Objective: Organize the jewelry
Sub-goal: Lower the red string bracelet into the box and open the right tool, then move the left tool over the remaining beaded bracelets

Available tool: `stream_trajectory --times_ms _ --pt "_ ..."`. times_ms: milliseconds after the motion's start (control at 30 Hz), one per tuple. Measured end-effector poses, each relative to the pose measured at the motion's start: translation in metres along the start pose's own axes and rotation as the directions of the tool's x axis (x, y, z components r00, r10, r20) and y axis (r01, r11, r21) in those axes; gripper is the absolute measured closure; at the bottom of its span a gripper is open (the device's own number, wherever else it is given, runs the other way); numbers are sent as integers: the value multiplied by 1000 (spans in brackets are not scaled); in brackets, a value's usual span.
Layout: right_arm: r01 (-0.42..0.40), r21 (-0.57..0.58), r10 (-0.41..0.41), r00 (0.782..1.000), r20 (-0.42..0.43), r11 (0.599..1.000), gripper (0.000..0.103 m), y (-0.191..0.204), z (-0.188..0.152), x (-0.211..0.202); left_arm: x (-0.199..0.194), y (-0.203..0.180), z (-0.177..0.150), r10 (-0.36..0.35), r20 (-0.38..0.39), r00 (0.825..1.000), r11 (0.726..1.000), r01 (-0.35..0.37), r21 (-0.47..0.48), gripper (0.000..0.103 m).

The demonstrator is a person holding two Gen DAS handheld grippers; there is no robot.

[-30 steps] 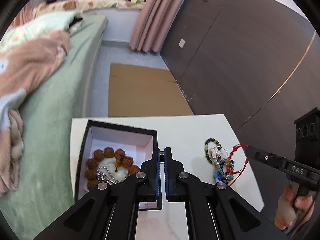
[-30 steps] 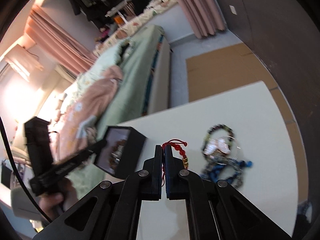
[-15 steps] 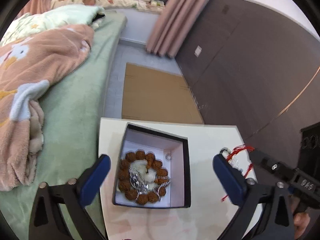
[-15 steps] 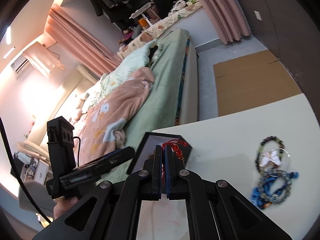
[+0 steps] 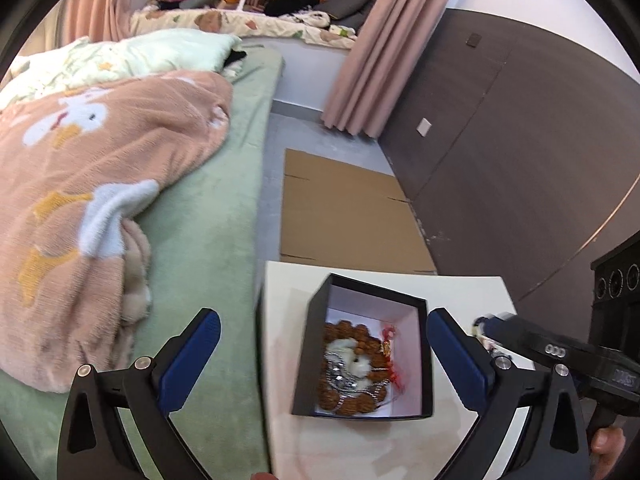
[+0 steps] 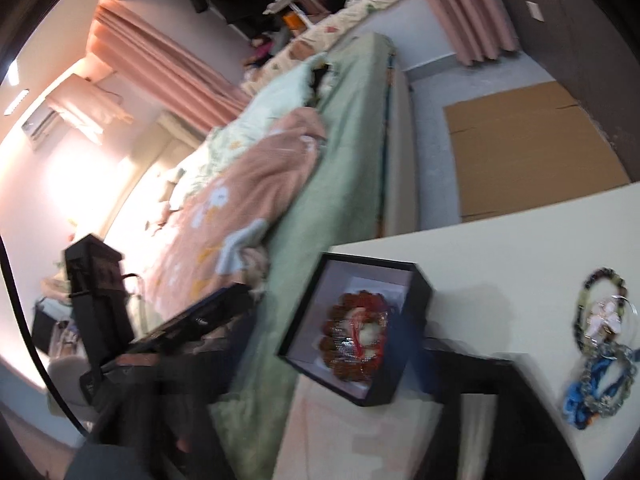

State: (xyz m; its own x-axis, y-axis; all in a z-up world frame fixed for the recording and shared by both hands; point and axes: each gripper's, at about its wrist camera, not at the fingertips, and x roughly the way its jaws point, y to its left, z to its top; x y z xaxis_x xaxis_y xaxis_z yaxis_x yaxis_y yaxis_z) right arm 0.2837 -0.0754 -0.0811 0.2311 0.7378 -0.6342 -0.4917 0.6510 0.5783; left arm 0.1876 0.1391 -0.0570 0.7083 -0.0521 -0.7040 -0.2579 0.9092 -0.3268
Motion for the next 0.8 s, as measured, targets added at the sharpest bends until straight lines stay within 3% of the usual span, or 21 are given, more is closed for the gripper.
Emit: stream_trajectory --times_ms 100,300,800 --pt "5 14 -5 1000 12 1000 0 -6 -1 -10 0 -3 0 6 -1 1000 1000 -6 19 0" --pt "103 4 -103 994 48 995 0 -21 -7 -36 0 -14 -1 -13 12 1000 999 13 39 0" --pt "293 -9 -291 954 75 956 0 -74 -19 -109 12 -86 -17 -115 -16 993 977 116 182 0"
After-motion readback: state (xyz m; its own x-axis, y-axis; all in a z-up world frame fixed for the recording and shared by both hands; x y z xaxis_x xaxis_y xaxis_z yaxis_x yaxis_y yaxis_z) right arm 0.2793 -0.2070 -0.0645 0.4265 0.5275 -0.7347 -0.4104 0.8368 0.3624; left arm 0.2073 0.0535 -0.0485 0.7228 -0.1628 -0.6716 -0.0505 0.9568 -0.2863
